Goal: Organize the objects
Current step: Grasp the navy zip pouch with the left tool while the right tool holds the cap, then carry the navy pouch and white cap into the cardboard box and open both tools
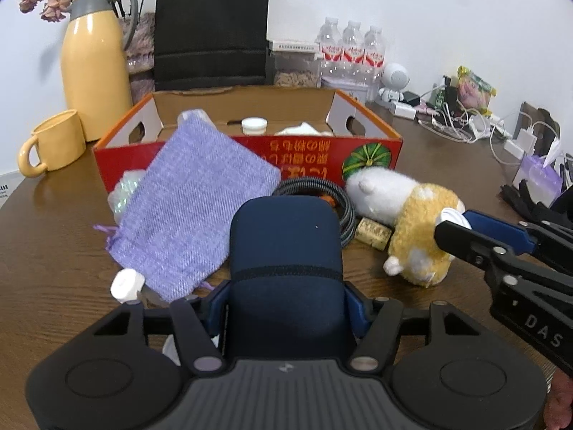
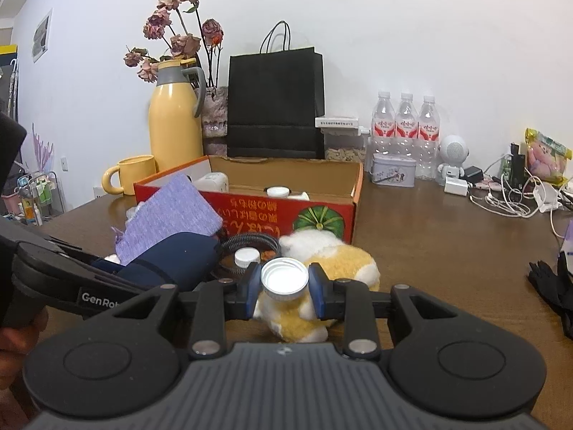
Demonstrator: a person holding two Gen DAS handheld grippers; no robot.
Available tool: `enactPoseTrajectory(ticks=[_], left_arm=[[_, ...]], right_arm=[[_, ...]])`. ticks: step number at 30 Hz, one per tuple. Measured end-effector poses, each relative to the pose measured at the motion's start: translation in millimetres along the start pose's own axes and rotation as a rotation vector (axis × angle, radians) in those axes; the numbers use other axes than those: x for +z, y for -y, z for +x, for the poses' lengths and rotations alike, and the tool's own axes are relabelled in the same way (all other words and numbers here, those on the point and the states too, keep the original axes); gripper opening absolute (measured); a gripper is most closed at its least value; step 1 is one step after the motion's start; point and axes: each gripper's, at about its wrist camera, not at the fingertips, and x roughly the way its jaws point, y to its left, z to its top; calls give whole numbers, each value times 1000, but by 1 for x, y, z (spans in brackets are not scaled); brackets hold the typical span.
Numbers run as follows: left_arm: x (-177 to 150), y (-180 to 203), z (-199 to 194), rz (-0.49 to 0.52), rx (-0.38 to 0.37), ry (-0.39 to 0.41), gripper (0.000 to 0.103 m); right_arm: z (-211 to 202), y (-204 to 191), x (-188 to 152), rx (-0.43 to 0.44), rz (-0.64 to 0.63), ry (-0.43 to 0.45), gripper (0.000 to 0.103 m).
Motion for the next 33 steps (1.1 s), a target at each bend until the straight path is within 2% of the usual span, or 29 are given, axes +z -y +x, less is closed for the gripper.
enactPoseTrajectory(ticks=[7,13,18,25,33], left_arm=[[23,-4,-12,-10,-3,61,63],[57,-11,-17,-26,-7,125,63],[89,-16,-14,-35,18,164,63],[124,-25,8,-55,35,175,63],[157,-38,49,-72,48,170,63]], right_arm=[[8,-5,23,-2,-14,35,29],[23,-10,43,-11,-24,52,29],[42,-13,60,-22,-32,53,29],[74,-9,86,-36,-44,57,29],[125,-1,108,-44,-42,20,29]])
